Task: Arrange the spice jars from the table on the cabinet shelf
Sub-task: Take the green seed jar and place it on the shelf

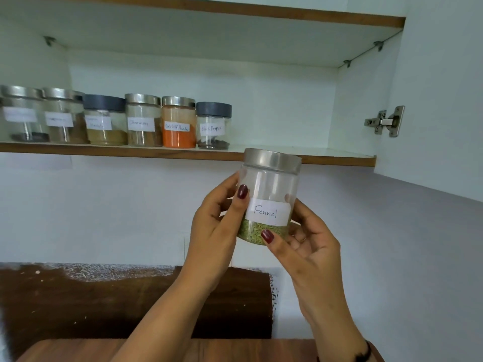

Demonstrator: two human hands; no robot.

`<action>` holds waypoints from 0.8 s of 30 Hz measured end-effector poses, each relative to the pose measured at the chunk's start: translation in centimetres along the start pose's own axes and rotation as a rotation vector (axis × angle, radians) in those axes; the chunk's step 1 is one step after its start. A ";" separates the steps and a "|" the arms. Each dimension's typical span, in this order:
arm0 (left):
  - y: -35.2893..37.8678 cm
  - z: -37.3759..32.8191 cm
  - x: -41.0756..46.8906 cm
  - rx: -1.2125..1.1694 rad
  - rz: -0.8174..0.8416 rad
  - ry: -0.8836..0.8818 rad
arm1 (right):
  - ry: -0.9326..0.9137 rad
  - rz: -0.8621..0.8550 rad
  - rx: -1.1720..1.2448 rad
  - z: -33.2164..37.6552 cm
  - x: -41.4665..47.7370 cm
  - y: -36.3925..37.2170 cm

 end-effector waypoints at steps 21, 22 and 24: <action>-1.2 2.9 9.7 0.441 0.055 0.288 | -0.197 0.043 -0.208 2.4 13.6 1.0; -1.3 3.2 10.4 0.446 0.060 0.286 | -0.202 0.049 -0.216 2.4 14.4 1.1; -1.4 3.9 11.8 0.464 0.069 0.281 | -0.214 0.050 -0.256 2.2 16.1 1.4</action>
Point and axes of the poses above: each hand's wrist, its own x-axis towards the middle knuckle, its own y-axis out of the palm, z = x × y, the point moved 1 cm from there along x, towards the middle knuckle, and after that the axes turned 11 degrees about y, right-handed, at the moved point
